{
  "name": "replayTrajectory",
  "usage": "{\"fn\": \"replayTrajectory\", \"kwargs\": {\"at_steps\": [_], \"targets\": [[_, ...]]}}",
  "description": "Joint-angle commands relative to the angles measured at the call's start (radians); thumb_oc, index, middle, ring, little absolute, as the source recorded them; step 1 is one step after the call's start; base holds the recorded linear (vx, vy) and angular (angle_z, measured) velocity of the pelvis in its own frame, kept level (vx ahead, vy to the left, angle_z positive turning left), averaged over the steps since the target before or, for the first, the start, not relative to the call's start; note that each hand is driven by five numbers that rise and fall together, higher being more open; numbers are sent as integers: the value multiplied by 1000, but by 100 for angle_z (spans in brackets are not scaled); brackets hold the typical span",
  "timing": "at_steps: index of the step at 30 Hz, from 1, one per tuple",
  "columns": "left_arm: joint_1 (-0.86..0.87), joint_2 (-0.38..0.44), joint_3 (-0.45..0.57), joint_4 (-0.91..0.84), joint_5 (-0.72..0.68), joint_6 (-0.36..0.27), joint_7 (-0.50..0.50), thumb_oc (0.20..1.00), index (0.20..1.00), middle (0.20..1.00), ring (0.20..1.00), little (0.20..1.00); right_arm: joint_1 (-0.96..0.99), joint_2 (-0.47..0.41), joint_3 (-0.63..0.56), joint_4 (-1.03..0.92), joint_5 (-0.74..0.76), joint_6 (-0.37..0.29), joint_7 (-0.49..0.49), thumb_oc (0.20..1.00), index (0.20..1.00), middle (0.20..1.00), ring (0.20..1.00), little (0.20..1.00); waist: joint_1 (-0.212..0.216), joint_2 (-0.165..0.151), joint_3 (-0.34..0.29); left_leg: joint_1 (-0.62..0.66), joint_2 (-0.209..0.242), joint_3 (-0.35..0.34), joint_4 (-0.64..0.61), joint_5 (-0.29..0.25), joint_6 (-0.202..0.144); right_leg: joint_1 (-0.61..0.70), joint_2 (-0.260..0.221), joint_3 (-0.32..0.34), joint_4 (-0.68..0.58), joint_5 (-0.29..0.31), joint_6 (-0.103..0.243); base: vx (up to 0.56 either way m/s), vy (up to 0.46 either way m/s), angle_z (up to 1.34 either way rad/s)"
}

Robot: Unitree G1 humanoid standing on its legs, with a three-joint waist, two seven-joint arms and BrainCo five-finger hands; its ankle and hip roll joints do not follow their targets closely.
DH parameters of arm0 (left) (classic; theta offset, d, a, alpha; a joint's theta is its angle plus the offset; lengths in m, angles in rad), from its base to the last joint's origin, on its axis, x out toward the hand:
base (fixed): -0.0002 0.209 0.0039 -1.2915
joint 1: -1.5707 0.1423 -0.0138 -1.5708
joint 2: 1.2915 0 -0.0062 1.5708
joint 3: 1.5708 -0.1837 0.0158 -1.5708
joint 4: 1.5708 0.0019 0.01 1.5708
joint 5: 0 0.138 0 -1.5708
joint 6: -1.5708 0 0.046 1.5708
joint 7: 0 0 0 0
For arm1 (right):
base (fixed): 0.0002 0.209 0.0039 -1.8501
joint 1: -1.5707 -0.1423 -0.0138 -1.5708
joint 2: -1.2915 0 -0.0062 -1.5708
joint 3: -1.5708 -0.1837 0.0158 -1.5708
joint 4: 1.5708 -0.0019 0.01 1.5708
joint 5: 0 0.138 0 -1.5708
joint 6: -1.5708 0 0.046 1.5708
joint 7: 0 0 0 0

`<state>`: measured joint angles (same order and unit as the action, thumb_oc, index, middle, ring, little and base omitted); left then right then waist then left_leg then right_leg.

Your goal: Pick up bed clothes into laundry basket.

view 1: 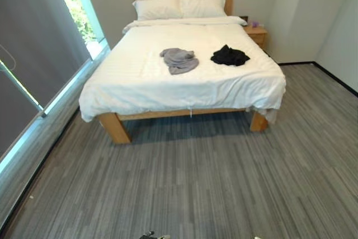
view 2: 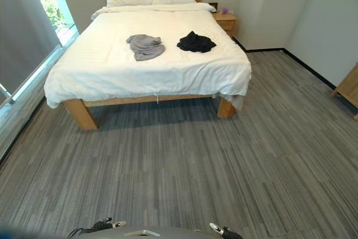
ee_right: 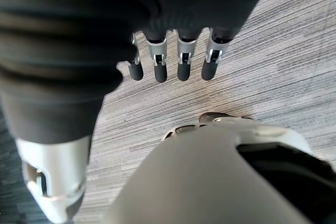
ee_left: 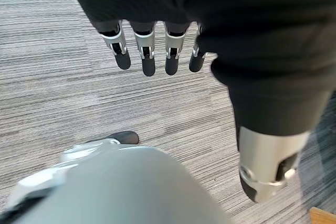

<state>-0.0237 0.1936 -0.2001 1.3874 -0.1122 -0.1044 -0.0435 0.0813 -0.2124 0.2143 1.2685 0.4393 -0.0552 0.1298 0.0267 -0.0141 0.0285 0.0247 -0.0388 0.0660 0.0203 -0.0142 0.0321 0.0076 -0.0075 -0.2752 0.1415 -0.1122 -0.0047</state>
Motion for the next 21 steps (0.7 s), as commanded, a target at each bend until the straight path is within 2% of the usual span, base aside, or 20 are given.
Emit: {"fn": "replayTrajectory", "kwargs": {"at_steps": [1, 10, 11, 12, 13, 15, 17, 18, 20, 21], "targets": [[-58, -22, -11, 16, 31, -8, -17, 1000, 1000, 1000, 1000, 1000, -52, 7, 50, 2, -26, -8, 27, 1000, 1000, 1000, 1000, 1000, -10, -37, 14, 66, 21, -59, -108, 35, -64, 117, -90, 57, -219, 140, 112, 0, 0, 0], [-73, -24, 19, 20, -32, -12, 9, 1000, 1000, 1000, 1000, 1000, -73, 9, 29, 11, 4, -2, 9, 1000, 1000, 1000, 1000, 1000, -2, -38, 7, 68, 24, -56, -108, 36, -68, 128, -87, 46, -229, 136, 113, 4, -4, 0], [-90, -12, 44, -8, -110, -19, 36, 1000, 1000, 1000, 1000, 1000, -93, 13, -33, -28, 186, -2, -6, 1000, 1000, 1000, 1000, 1000, -4, -34, 4, 71, 26, -57, -108, 36, -69, 132, -85, 48, -229, 133, 114, 36, 1, 0], [-108, -3, 56, -58, -176, -32, 57, 1000, 1000, 1000, 1000, 1000, -101, 20, -73, -119, 352, -12, -5, 1000, 1000, 1000, 1000, 1000, -8, -29, 5, 73, 27, -54, -108, 36, -70, 133, -84, 52, -229, 134, 115, 47, 16, -2], [-123, 17, 53, -154, -243, -53, 64, 1000, 1000, 1000, 1000, 1000, -104, 1, -174, -134, 496, -38, -11, 1000, 1000, 1000, 1000, 1000, -17, -17, 4, 76, 26, -55, -108, 32, -71, 135, -84, 54, -229, 131, 117, 18, 18, -3], [-124, 35, 42, -207, -254, -56, 71, 1000, 1000, 1000, 1000, 1000, -113, -11, -196, -148, 504, -49, -26, 1000, 1000, 1000, 1000, 1000, -17, -12, 5, 77, 26, -56, -108, 32, -72, 138, -84, 51, -229, 130, 118, 0, 0, 0], [-126, 76, 36, -369, -324, -72, 78, 1000, 1000, 1000, 1000, 1000, -134, -49, -203, -229, 483, -58, -43, 1000, 1000, 1000, 1000, 1000, -14, -8, 5, 77, 25, -62, -108, 35, -73, 142, -85, 40, -229, 131, 118, 0, 0, 0], [-116, 124, 46, -524, -352, -76, 84, 1000, 1000, 1000, 1000, 1000, -131, -88, -200, -367, 434, -72, -75, 1000, 1000, 1000, 1000, 1000, -9, -7, 5, 75, 23, -69, -108, 39, -73, 141, -87, 34, -229, 134, 119, 7, 7, 4], [-66, 181, 73, -785, -324, -72, 103, 1000, 1000, 1000, 1000, 1000, -91, -133, -205, -654, 338, -82, -99, 1000, 1000, 1000, 1000, 1000, -5, -4, 10, 74, 23, -73, -108, 40, -73, 143, -88, 28, -229, 135, 121, 7, 13, 14], [-40, 187, 75, -841, -312, -71, 99, 1000, 1000, 1000, 1000, 1000, -73, -128, -220, -704, 326, -97, -117, 1000, 1000, 1000, 1000, 1000, -4, -4, 7, 68, 22, -75, -108, 43, -72, 139, -90, 25, -228, 137, 122, 14, 20, 23]]}}
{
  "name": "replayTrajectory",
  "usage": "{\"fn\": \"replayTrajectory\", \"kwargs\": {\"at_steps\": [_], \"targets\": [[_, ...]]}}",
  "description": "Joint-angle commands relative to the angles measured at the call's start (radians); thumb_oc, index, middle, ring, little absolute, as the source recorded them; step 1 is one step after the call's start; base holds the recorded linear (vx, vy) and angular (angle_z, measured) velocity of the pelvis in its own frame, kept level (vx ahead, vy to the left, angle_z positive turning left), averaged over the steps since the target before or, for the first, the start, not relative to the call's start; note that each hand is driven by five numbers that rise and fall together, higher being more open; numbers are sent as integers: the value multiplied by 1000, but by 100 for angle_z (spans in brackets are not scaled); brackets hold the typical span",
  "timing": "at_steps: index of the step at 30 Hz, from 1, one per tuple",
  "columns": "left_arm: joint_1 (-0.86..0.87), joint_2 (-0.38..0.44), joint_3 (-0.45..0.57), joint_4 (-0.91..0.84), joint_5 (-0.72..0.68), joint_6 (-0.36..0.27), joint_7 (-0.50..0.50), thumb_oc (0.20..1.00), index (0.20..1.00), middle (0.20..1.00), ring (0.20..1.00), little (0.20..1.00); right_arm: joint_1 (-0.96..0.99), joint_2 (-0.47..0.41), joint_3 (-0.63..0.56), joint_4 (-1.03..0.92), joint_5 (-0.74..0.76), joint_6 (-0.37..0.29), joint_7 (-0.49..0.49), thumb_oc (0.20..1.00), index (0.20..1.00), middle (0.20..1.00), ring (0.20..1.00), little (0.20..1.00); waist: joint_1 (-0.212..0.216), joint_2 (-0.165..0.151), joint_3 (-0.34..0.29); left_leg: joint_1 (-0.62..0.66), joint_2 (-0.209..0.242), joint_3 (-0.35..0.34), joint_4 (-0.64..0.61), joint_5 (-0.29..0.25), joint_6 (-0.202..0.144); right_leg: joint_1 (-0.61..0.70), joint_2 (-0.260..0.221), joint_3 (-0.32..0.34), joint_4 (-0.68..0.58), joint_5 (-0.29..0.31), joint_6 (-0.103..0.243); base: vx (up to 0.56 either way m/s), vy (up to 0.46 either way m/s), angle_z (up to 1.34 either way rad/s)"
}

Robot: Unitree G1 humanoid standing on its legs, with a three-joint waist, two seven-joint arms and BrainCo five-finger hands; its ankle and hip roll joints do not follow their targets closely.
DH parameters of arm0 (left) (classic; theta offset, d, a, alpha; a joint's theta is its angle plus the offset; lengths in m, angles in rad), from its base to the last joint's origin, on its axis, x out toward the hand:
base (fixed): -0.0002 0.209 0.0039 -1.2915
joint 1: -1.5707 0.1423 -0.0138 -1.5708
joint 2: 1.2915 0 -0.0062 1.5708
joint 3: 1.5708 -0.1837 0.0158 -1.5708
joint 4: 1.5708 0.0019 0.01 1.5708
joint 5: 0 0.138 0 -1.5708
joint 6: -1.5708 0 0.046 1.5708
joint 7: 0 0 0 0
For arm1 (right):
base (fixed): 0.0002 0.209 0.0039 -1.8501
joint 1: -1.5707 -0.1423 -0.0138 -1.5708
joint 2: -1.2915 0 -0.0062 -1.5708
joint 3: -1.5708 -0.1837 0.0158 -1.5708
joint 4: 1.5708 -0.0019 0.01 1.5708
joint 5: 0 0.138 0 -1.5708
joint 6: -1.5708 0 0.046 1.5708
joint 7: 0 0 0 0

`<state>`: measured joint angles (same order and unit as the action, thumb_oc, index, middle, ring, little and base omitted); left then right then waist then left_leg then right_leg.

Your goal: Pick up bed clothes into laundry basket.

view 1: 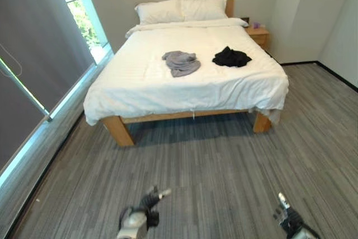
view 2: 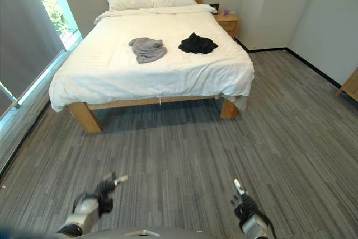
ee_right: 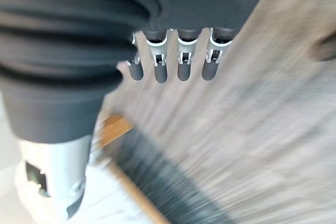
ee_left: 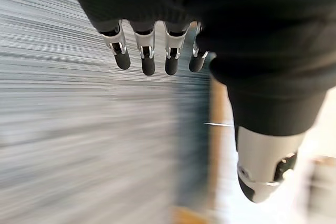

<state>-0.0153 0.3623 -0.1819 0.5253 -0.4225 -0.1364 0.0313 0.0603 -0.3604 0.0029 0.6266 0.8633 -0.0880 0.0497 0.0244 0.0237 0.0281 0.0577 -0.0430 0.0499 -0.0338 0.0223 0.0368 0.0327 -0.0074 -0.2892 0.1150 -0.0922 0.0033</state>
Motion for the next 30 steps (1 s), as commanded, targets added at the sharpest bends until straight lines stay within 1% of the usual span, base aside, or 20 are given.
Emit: {"fn": "replayTrajectory", "kwargs": {"at_steps": [1, 2, 3, 5, 7, 9, 12, 15, 18, 19, 22, 24, 25, 26, 27, 28, 29, 30], "targets": [[-3, 21, 74, -72, 5, -47, 22, 1000, 1000, 1000, 1000, 1000, -32, 26, -25, -168, -144, -91, -53, 1000, 1000, 1000, 1000, 1000, 2, -39, 10, 34, 25, -61, -53, 6, -73, 114, -93, 37, -201, 119, 116, 9, 13, 16], [-2, 21, 74, -73, 5, -46, 23, 1000, 1000, 1000, 1000, 1000, -31, 26, -25, -169, -145, -91, -53, 1000, 1000, 1000, 1000, 1000, 2, -39, 10, 34, 25, -61, -53, 6, -73, 114, -93, 37, -201, 119, 116, 27, 21, 10], [35, 9, 89, -141, 12, -48, 26, 1000, 1000, 1000, 1000, 1000, -13, 64, -57, -245, -185, -125, -88, 1000, 1000, 1000, 1000, 1000, 5, -34, 15, 33, 24, -66, -53, 3, -71, 116, -96, 35, -201, 115, 115, 0, 0, 0], [56, -3, 92, -160, 7, -50, 25, 1000, 1000, 1000, 1000, 1000, -4, 79, -60, -251, -197, -132, -98, 1000, 1000, 1000, 1000, 1000, 9, -33, 17, 33, 24, -69, -53, 2, -70, 117, -97, 34, -200, 114, 115, 13, 1, 2], [74, -13, 98, -183, 2, -44, 24, 1000, 1000, 1000, 1000, 1000, 14, 97, -47, -279, -207, -125, -100, 1000, 1000, 1000, 1000, 1000, 11, -34, 18, 34, 24, -71, -53, 0, -69, 119, -98, 34, -201, 112, 113, 33, -1, 4], [111, -21, 109, -207, 33, -37, 33, 1000, 1000, 1000, 1000, 1000, 58, 118, -17, -290, -189, -110, -61, 1000, 1000, 1000, 1000, 1000, 18, -38, 21, 37, 23, -73, -53, -4, -68, 124, -99, 28, -201, 109, 112, 36, -6, 1], [112, -22, 104, -215, 73, -34, 44, 1000, 1000, 1000, 1000, 1000, 77, 114, 15, -304, -206, -98, -44, 1000, 1000, 1000, 1000, 1000, 22, -42, 22, 37, 22, -75, -53, -4, -69, 124, -99, 27, -202, 108, 111, 0, 0, 0], [88, -29, 92, -184, 71, -44, 54, 1000, 1000, 1000, 1000, 1000, 68, 85, 64, -289, -283, -88, -34, 1000, 1000, 1000, 1000, 1000, 26, -48, 28, 34, 22, -73, -53, -4, -68, 121, -100, 28, -201, 110, 113, 0, 0, 0], [89, -26, 94, -190, 95, -42, 68, 1000, 1000, 1000, 1000, 1000, 55, 75, 92, -254, -287, -73, -32, 1000, 1000, 1000, 1000, 1000, 28, -54, 31, 30, 22, -70, -53, -4, -67, 115, -101, 34, -202, 114, 113, 13, 7, -1], [91, -19, 106, -204, 120, -39, 89, 1000, 1000, 1000, 1000, 1000, 40, 72, 114, -247, -272, -60, -28, 1000, 1000, 1000, 1000, 1000, 30, -61, 32, 23, 20, -68, -53, -4, -66, 106, -100, 41, -202, 116, 114, 0, 0, 0], [90, -18, 109, -198, 121, -41, 96, 1000, 1000, 1000, 1000, 1000, 34, 72, 121, -241, -266, -58, -23, 1000, 1000, 1000, 1000, 1000, 32, -63, 33, 20, 21, -66, -53, -4, -65, 103, -101, 42, -201, 117, 115, 27, 23, -5], [98, -19, 125, -213, 100, -39, 111, 1000, 1000, 1000, 1000, 1000, 21, 63, 124, -251, -268, -51, -18, 1000, 1000, 1000, 1000, 1000, 42, -71, 35, 9, 16, -58, -53, -11, -58, 90, -108, 46, -199, 121, 124, 42, 92, -2], [95, -19, 125, -212, 98, -39, 115, 1000, 1000, 1000, 1000, 1000, 7, 56, 124, -240, -293, -50, -29, 1000, 1000, 1000, 1000, 1000, 47, -73, 40, 7, 13, -56, -53, -13, -55, 86, -112, 47, -195, 123, 127, 4, 108, -5], [85, -22, 127, -199, 93, -35, 123, 1000, 1000, 1000, 1000, 1000, -21, 45, 129, -223, -361, -35, -59, 1000, 1000, 1000, 1000, 1000, 56, -74, 46, 8, 7, -52, -53, -18, -48, 79, -120, 51, -182, 125, 132, -3, 80, -6], [85, -22, 127, -199, 93, -35, 123, 1000, 1000, 1000, 1000, 1000, -21, 45, 129, -223, -361, -35, -59, 1000, 1000, 1000, 1000, 1000, 56, -74, 46, 8, 7, -52, -53, -18, -48, 79, -120, 51, -182, 125, 132, 2, 115, -8], [72, -27, 143, -171, 102, -38, 147, 1000, 1000, 1000, 1000, 1000, -56, 54, 138, -206, -350, -41, -70, 1000, 1000, 1000, 1000, 1000, 62, -77, 56, 14, 0, -46, -53, -22, -41, 74, -135, 58, -159, 124, 140, 1, 66, -10], [71, -27, 143, -170, 102, -38, 147, 1000, 1000, 1000, 1000, 1000, -57, 54, 138, -206, -350, -41, -69, 1000, 1000, 1000, 1000, 1000, 63, -78, 57, 15, -1, -45, -53, -22, -41, 74, -135, 58, -158, 123, 140, 35, 138, -22], [78, -17, 157, -184, 148, -29, 169, 1000, 1000, 1000, 1000, 1000, -56, 61, 135, -219, -321, -40, -59, 1000, 1000, 1000, 1000, 1000, 72, -81, 68, 17, -8, -43, -41, -36, -29, 61, -154, 64, -114, 114, 146, 33, 73, -19]]}}
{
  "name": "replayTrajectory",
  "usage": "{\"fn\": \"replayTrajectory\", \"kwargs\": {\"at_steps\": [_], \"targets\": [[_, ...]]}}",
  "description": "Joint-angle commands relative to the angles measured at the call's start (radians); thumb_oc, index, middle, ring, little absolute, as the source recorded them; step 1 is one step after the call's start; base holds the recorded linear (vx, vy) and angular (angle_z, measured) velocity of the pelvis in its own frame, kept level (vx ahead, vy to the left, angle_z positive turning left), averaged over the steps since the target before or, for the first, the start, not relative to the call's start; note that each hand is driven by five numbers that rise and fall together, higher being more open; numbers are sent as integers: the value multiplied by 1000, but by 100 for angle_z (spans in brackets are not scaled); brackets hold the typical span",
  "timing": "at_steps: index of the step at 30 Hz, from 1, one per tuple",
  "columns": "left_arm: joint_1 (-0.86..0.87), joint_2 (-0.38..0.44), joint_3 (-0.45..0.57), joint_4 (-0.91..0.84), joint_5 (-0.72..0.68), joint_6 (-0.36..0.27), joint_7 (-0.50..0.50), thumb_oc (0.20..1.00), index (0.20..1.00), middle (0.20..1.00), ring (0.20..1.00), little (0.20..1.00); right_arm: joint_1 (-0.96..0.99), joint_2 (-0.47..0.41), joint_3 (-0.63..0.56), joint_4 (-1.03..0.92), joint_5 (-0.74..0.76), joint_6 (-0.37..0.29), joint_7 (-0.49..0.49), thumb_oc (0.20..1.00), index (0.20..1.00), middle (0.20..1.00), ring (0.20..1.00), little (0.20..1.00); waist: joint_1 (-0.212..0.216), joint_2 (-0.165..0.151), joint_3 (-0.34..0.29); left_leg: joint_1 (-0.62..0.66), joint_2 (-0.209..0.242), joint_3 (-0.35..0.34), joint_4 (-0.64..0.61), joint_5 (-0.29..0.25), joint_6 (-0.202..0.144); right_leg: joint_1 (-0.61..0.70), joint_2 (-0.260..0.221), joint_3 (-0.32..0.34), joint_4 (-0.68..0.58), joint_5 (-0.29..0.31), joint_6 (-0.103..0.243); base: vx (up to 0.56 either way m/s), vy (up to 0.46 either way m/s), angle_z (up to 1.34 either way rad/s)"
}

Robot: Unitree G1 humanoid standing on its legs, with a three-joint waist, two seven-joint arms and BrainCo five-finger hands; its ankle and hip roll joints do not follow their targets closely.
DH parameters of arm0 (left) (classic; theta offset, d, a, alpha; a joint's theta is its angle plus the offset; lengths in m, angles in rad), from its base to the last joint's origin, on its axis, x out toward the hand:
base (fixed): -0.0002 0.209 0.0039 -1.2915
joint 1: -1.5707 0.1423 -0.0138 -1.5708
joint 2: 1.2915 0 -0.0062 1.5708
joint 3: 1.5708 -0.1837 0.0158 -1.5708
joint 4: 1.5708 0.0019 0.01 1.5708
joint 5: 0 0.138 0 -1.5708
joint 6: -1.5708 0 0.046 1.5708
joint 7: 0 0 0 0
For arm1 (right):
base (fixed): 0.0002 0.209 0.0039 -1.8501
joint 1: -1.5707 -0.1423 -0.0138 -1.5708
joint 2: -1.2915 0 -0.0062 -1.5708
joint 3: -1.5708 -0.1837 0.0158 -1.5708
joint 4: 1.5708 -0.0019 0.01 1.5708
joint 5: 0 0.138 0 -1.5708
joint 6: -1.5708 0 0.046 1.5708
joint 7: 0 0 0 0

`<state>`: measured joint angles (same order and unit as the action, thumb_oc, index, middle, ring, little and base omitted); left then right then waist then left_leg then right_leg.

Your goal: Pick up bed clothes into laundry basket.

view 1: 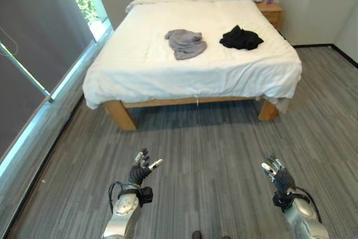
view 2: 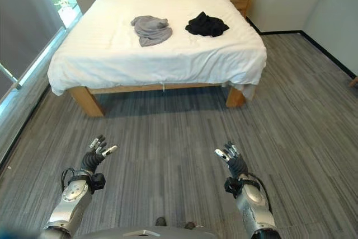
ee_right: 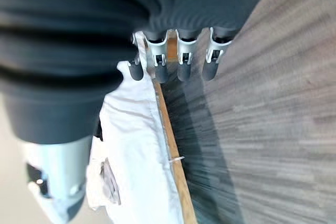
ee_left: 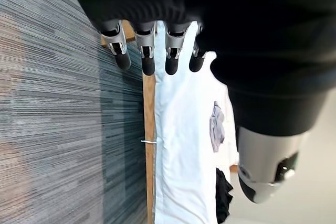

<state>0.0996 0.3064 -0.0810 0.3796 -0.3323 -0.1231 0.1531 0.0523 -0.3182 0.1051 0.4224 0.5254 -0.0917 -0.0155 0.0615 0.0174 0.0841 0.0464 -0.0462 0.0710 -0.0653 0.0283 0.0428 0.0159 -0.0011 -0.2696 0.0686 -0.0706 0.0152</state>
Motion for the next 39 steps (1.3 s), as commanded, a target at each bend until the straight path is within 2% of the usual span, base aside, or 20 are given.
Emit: {"fn": "replayTrajectory", "kwargs": {"at_steps": [1, 3, 6, 8, 12, 16, 20, 22, 23, 24, 25, 27, 28, 29, 30, 31, 32, 33, 36, 39], "targets": [[-37, 39, 56, -38, 58, -43, 47, 1000, 1000, 1000, 1000, 1000, -49, 19, 32, -15, 17, -36, 7, 1000, 1000, 1000, 1000, 1000, 35, -75, 12, 28, -5, -64, -9, -42, -35, 77, -160, 45, -67, 92, 134, 51, 167, -14], [-37, 43, 63, -49, 66, -41, 45, 1000, 1000, 1000, 1000, 1000, -58, 22, 24, -27, 13, -41, 7, 1000, 1000, 1000, 1000, 1000, 45, -75, 27, 22, -13, -63, 17, -65, -20, 44, -186, 48, 19, 89, 143, 16, 141, -2], [-56, 51, 73, -33, 58, -43, 47, 1000, 1000, 1000, 1000, 1000, -82, 20, 48, -39, -28, -47, 3, 1000, 1000, 1000, 1000, 1000, 54, -61, 70, 24, -19, -59, 54, -99, 14, -60, -251, 28, 284, 160, 148, 60, 171, 1], [-47, 55, 76, -45, 62, -39, 37, 1000, 1000, 1000, 1000, 1000, -78, 24, 55, -55, -39, -37, 10, 1000, 1000, 1000, 1000, 1000, 45, -55, 89, 54, -17, -56, 51, -120, 15, -131, -277, 14, 334, 192, 148, 177, 84, 3], [-50, 54, 66, -53, 70, -34, 32, 1000, 1000, 1000, 1000, 1000, -64, 23, 46, -68, -33, -31, 14, 1000, 1000, 1000, 1000, 1000, 19, -48, 112, 97, 5, -80, 50, -148, -4, -189, -253, 34, 248, 183, 146, 215, -70, 6], [-76, 45, 29, -26, 90, -31, 17, 1000, 1000, 1000, 1000, 1000, -8, 20, 29, -69, -14, -35, 10, 1000, 1000, 1000, 1000, 1000, -56, -58, 114, 200, 30, -151, 11, -176, -49, -253, -161, 117, -79, 253, 178, 428, -195, 41], [-80, 42, 4, -43, 103, -25, -1, 1000, 1000, 1000, 1000, 1000, 9, 12, 29, -83, -32, -24, 22, 1000, 1000, 1000, 1000, 1000, -87, -46, 103, 268, 57, -183, -4, -190, -72, -277, -152, 85, -119, 306, 197, 373, -171, 46], [-77, 31, -15, -53, 98, -29, -18, 1000, 1000, 1000, 1000, 1000, 12, -3, 19, -78, -48, -24, 35, 1000, 1000, 1000, 1000, 1000, -96, -33, 82, 276, 69, -193, 30, -181, -84, -256, -158, 57, -102, 314, 181, 430, -220, 67], [-76, 20, -26, -65, 85, -30, -29, 1000, 1000, 1000, 1000, 1000, 8, -13, 15, -84, -54, -23, 43, 1000, 1000, 1000, 1000, 1000, -105, -12, 64, 284, 102, -196, 87, -135, -115, -249, -135, 54, -77, 291, 163, 519, -289, 39], [-79, -1, -35, -47, 24, -36, -22, 1000, 1000, 1000, 1000, 1000, -1, -24, 14, -64, -44, -26, 37, 1000, 1000, 1000, 1000, 1000, -106, -4, 57, 230, 117, -184, 241, -15, -146, -220, -124, 38, -53, 257, 129, 400, -229, 29], [-79, -1, -35, -47, 24, -36, -22, 1000, 1000, 1000, 1000, 1000, -2, -24, 14, -64, -44, -26, 37, 1000, 1000, 1000, 1000, 1000, -107, -5, 56, 229, 116, -184, 241, -15, -146, -221, -125, 38, -53, 257, 129, 366, -258, 9], [-87, -36, -37, -32, -79, -39, -32, 1000, 1000, 1000, 1000, 1000, -17, -31, 14, -60, 11, -32, 23, 1000, 1000, 1000, 1000, 1000, -95, -23, 68, 121, 127, -120, 489, 116, -171, -135, -115, 4, -61, 213, 85, 355, -340, -2], [-87, -39, -35, -32, -103, -39, -38, 1000, 1000, 1000, 1000, 1000, -17, -32, 14, -62, 58, -39, 27, 1000, 1000, 1000, 1000, 1000, -83, -37, 79, 65, 144, -65, 624, 142, -169, -84, -106, -9, -74, 182, 62, 490, -615, -9], [-98, -37, -30, -51, -124, -34, -14, 1000, 1000, 1000, 1000, 1000, -20, -31, 15, -62, 142, -41, 28, 1000, 1000, 1000, 1000, 1000, -51, -76, 102, -34, 187, 54, 762, 158, -167, -17, -109, -40, -88, 134, 32, 364, -476, 6], [-99, -36, -30, -51, -125, -34, -13, 1000, 1000, 1000, 1000, 1000, -20, -31, 15, -61, 142, -41, 28, 1000, 1000, 1000, 1000, 1000, -48, -71, 105, -33, 193, 56, 770, 151, -168, -14, -104, -38, -88, 134, 31, 478, -533, 7], [-137, -54, -25, -46, -208, -42, 6, 1000, 1000, 1000, 1000, 1000, -61, -46, 23, -51, 146, -40, -3, 1000, 1000, 1000, 1000, 1000, -7, -78, 129, -128, 258, 145, 785, 148, -181, 57, -87, -42, -119, 106, 27, 239, -203, -4], [-138, -54, -25, -46, -208, -42, 5, 1000, 1000, 1000, 1000, 1000, -62, -46, 22, -50, 146, -40, -3, 1000, 1000, 1000, 1000, 1000, -7, -80, 129, -129, 256, 147, 783, 150, -180, 55, -89, -42, -119, 107, 27, 516, -268, -21], [-158, -57, -19, -41, -239, -50, 6, 1000, 1000, 1000, 1000, 1000, -95, -54, 8, -78, 164, -52, -20, 1000, 1000, 1000, 1000, 1000, 13, -78, 133, -195, 296, 205, 668, 131, -191, 118, -83, -44, -144, 88, 40, 272, -59, -22], [-160, -42, -17, -45, -210, -55, 5, 1000, 1000, 1000, 1000, 1000, -98, -55, -1, -96, 163, -59, -15, 1000, 1000, 1000, 1000, 1000, 20, -71, 125, -231, 327, 255, 534, 165, -202, 143, -82, -31, -151, 62, 52, 347, 12, -20], [-163, -44, -12, -24, -196, -50, 12, 1000, 1000, 1000, 1000, 1000, -67, -44, -4, -103, 156, -62, -20, 1000, 1000, 1000, 1000, 1000, 26, -35, 109, -226, 306, 253, 156, 219, -203, 221, -98, -33, -154, 16, 86, 600, 235, -13]]}}
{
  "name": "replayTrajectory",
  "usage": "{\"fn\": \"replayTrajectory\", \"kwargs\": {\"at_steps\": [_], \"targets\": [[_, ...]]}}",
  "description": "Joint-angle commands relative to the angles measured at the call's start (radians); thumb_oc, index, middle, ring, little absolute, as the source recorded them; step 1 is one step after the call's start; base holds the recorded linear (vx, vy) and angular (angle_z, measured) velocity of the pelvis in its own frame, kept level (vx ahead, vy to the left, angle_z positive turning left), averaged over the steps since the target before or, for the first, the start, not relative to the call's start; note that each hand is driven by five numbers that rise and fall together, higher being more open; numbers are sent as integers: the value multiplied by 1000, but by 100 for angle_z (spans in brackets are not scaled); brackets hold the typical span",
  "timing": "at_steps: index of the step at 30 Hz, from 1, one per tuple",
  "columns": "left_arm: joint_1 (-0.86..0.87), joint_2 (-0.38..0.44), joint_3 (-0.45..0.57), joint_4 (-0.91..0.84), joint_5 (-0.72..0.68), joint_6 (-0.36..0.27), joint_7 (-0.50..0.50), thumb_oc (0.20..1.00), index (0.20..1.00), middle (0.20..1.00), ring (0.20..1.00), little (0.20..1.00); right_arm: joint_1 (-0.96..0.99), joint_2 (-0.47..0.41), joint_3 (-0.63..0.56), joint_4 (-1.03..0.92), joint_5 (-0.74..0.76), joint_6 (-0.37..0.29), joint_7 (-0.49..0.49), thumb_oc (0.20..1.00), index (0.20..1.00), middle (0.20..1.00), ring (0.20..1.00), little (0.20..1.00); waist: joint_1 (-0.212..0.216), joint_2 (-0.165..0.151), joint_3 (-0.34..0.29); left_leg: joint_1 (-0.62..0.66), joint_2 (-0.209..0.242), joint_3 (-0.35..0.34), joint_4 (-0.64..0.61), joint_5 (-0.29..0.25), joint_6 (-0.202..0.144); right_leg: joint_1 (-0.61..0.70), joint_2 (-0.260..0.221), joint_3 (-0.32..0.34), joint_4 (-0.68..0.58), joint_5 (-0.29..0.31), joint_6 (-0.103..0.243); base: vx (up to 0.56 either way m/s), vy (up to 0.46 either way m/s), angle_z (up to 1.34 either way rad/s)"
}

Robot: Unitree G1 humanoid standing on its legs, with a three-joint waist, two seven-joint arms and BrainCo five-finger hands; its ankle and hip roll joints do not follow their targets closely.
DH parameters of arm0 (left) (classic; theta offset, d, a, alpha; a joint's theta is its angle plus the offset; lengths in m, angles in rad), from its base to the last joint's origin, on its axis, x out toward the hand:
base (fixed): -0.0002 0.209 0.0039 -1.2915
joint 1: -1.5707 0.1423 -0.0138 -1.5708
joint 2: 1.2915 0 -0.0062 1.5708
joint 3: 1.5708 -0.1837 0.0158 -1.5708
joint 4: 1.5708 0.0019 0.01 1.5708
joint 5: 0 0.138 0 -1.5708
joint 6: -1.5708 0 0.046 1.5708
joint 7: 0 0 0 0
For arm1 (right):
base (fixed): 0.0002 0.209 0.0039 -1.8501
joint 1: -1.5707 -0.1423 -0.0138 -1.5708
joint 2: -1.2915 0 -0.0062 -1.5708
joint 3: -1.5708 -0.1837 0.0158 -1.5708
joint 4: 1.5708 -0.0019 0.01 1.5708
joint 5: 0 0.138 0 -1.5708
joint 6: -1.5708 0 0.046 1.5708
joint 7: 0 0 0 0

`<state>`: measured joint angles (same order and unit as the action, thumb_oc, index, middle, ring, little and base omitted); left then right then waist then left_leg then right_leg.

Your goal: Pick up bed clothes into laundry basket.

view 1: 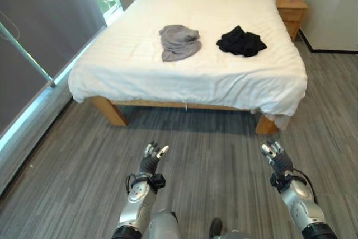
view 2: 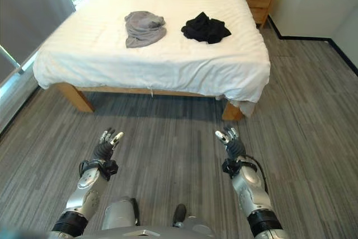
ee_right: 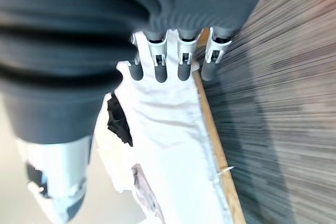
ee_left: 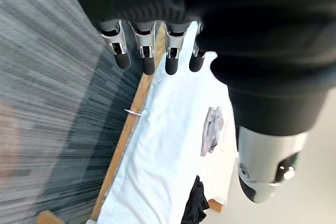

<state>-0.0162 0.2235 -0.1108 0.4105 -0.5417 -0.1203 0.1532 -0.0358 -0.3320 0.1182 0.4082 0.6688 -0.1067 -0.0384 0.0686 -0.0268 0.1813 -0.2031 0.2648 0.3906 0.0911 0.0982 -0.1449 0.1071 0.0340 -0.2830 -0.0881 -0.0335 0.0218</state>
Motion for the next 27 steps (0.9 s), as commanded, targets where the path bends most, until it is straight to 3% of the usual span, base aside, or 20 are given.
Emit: {"fn": "replayTrajectory", "kwargs": {"at_steps": [1, 3, 6, 7, 8, 10, 12, 13, 15, 16, 17, 18, 19, 20, 21, 22, 23, 24, 26, 27], "targets": [[-46, 26, 18, -27, 21, -47, 8, 1000, 1000, 1000, 1000, 1000, 70, -13, -32, -77, 33, -44, 12, 1000, 1000, 1000, 1000, 1000, 3, 38, -25, -15, -7, -53, -178, 187, -34, 189, -158, -36, 1, -42, 110, 913, 315, -21], [-26, 28, 19, -39, 23, -38, -2, 1000, 1000, 1000, 1000, 1000, 86, 7, -31, -56, 76, -28, 32, 1000, 1000, 1000, 1000, 1000, 7, 44, -57, -20, -21, -52, -178, 210, -38, 240, -182, -26, 1, -33, 128, 781, 253, 14], [18, 26, 19, -69, -8, -32, -23, 1000, 1000, 1000, 1000, 1000, 91, 47, -22, -66, 105, -19, 38, 1000, 1000, 1000, 1000, 1000, 20, 28, -105, 33, -59, -1, -171, 208, -9, 263, -239, -21, 52, -41, 157, 572, 248, 10], [24, 24, -7, -66, -6, -25, -36, 1000, 1000, 1000, 1000, 1000, 76, 70, -22, -78, 110, -32, 26, 1000, 1000, 1000, 1000, 1000, 37, -2, -119, 37, -115, 10, -124, 159, 45, 258, -318, -11, 146, 51, 183, 440, 235, -40], [24, 24, -8, -66, -6, -25, -36, 1000, 1000, 1000, 1000, 1000, 76, 71, -22, -79, 109, -32, 26, 1000, 1000, 1000, 1000, 1000, 39, -4, -120, 36, -117, 13, -123, 157, 46, 256, -321, -9, 147, 51, 185, 424, 274, -41], [27, 37, -40, -82, 17, -13, -40, 1000, 1000, 1000, 1000, 1000, 60, 103, -20, -96, 140, -48, 3, 1000, 1000, 1000, 1000, 1000, 38, -29, -124, 71, -187, 21, -117, 87, 113, 196, -401, 18, 360, 239, 193, 352, 357, -6], [0, 60, -77, -103, 48, -7, -49, 1000, 1000, 1000, 1000, 1000, 25, 104, 11, -118, 122, -54, 6, 1000, 1000, 1000, 1000, 1000, 13, -13, -81, 167, -256, -3, -157, 16, 181, 44, -450, 32, 642, 405, 194, 416, 513, 12], [-1, 60, -77, -103, 48, -7, -49, 1000, 1000, 1000, 1000, 1000, 24, 104, 11, -118, 122, -54, 6, 1000, 1000, 1000, 1000, 1000, 13, -14, -79, 167, -257, -2, -157, 15, 182, 43, -452, 34, 644, 404, 195, 443, 380, 18], [-41, 91, -103, -97, 114, 2, -57, 1000, 1000, 1000, 1000, 1000, -6, 83, 32, -119, 90, -41, 14, 1000, 1000, 1000, 1000, 1000, -13, -4, -51, 222, -260, -32, -166, -32, 194, -50, -445, 11, 716, 332, 185, 394, 131, 78], [-68, 105, -103, -90, 118, 0, -61, 1000, 1000, 1000, 1000, 1000, -24, 63, 23, -131, 70, -34, 20, 1000, 1000, 1000, 1000, 1000, -24, -8, -43, 271, -262, -50, -178, -59, 184, -86, -481, -72, 639, 299, 185, 311, 20, 106], [-68, 105, -103, -90, 118, 0, -61, 1000, 1000, 1000, 1000, 1000, -25, 63, 23, -131, 70, -34, 20, 1000, 1000, 1000, 1000, 1000, -28, -8, -40, 273, -262, -54, -178, -59, 184, -80, -481, -77, 637, 299, 185, 515, -7, 97], [-76, 117, -100, -89, 124, -3, -70, 1000, 1000, 1000, 1000, 1000, -53, 36, 4, -129, 43, -33, 26, 1000, 1000, 1000, 1000, 1000, -33, -10, -33, 295, -251, -62, -178, -79, 169, -108, -499, -146, 549, 273, 186, 204, -32, 79], [-77, 117, -100, -89, 124, -3, -70, 1000, 1000, 1000, 1000, 1000, -53, 36, 4, -129, 43, -33, 26, 1000, 1000, 1000, 1000, 1000, -35, -8, -32, 296, -249, -64, -178, -79, 168, -104, -497, -149, 546, 273, 185, 333, -116, 78], [-68, 127, -91, -95, 130, -7, -71, 1000, 1000, 1000, 1000, 1000, -69, -1, -17, -123, 1, -31, 26, 1000, 1000, 1000, 1000, 1000, -39, -18, -31, 306, -244, -78, -178, -93, 151, -133, -473, -147, 428, 249, 185, 310, -203, 81], [-59, 124, -88, -89, 131, -11, -72, 1000, 1000, 1000, 1000, 1000, -69, -28, -44, -125, -19, -34, 13, 1000, 1000, 1000, 1000, 1000, -56, -25, -25, 325, -236, -128, -178, -102, 135, -160, -373, -26, 290, 209, 181, 307, -204, 63], [-60, 124, -88, -88, 131, -12, -72, 1000, 1000, 1000, 1000, 1000, -69, -28, -44, -125, -19, -34, 13, 1000, 1000, 1000, 1000, 1000, -53, -24, -26, 323, -234, -126, -178, -101, 134, -161, -369, -25, 285, 213, 179, 418, -223, 53], [-49, 118, -79, -79, 129, -15, -75, 1000, 1000, 1000, 1000, 1000, -59, -67, -89, -131, -57, -39, -6, 1000, 1000, 1000, 1000, 1000, -62, -35, -27, 350, -230, -178, -178, -127, 120, -175, -290, 121, 156, 178, 187, 235, -109, 28], [-49, 118, -79, -79, 129, -15, -75, 1000, 1000, 1000, 1000, 1000, -59, -67, -89, -131, -57, -39, -6, 1000, 1000, 1000, 1000, 1000, -61, -35, -28, 348, -230, -177, -178, -125, 120, -177, -290, 122, 154, 181, 186, 364, -163, 35], [-48, 115, -83, -55, 148, -13, -91, 1000, 1000, 1000, 1000, 1000, -35, -156, -173, -143, -114, -42, -15, 1000, 1000, 1000, 1000, 1000, -67, -57, -33, 369, -232, -257, -178, -141, 109, -184, -252, 238, 98, 181, 194, 322, -196, 72], [-33, 116, -77, -62, 159, -15, -106, 1000, 1000, 1000, 1000, 1000, -28, -200, -205, -152, -151, -39, -12, 1000, 1000, 1000, 1000, 1000, -64, -64, -37, 378, -230, -270, -178, -143, 108, -176, -256, 223, 106, 193, 193, 241, -175, 100]]}}
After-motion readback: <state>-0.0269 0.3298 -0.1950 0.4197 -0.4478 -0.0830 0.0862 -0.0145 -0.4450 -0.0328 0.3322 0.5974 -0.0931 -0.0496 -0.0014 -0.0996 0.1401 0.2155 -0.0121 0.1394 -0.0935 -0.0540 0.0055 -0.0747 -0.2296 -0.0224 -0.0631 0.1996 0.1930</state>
